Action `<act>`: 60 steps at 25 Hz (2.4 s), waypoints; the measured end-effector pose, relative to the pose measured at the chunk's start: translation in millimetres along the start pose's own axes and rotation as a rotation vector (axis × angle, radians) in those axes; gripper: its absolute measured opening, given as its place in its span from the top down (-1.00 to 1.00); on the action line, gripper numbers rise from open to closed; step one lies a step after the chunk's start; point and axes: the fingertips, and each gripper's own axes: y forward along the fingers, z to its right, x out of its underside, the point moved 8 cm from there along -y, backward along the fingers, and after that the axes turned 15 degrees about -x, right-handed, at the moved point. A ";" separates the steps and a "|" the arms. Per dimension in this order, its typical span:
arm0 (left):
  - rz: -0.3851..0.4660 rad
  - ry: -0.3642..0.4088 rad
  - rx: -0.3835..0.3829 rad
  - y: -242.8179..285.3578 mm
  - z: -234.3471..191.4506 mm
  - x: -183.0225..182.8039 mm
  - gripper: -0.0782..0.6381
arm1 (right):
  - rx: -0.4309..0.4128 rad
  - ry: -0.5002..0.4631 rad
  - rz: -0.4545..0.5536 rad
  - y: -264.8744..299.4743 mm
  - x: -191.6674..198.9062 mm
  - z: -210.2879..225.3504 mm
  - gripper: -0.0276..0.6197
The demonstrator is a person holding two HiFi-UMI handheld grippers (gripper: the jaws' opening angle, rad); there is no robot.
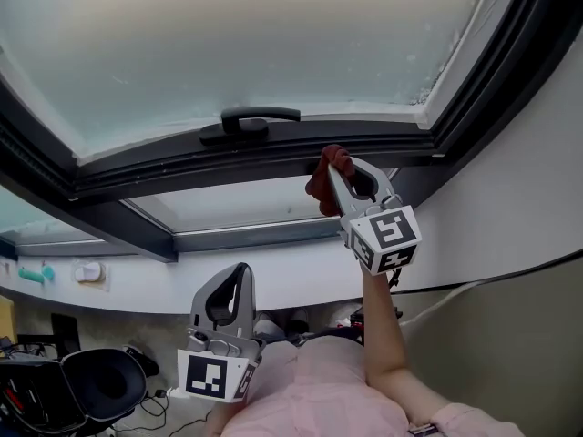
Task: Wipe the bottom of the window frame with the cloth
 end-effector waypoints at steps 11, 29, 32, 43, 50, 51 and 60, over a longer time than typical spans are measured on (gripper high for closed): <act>0.000 -0.002 0.016 6.6 -0.3 0.2 0.78 | 0.013 0.002 -0.009 -6.3 -0.2 8.6 0.75; -0.018 -0.017 0.057 12.6 -24.1 -0.6 0.78 | 0.033 0.003 -0.064 -12.5 -0.9 12.3 0.75; -0.028 -0.019 0.069 16.0 -27.8 1.3 0.78 | 0.043 0.012 -0.066 -15.6 0.5 15.4 0.75; -0.033 -0.006 0.098 22.2 -36.8 -2.3 0.78 | 0.110 0.005 -0.096 -30.2 3.9 29.5 0.75; -0.032 -0.005 0.093 21.2 -39.4 -2.4 0.78 | 0.148 0.006 -0.109 -40.4 6.3 41.3 0.75; -0.032 -0.004 0.091 20.7 -39.3 -2.3 0.78 | 0.147 0.003 -0.110 -41.3 6.2 42.4 0.75; -0.033 -0.001 0.077 15.3 -33.4 -2.3 0.78 | 0.133 0.002 -0.104 -44.8 7.1 45.4 0.75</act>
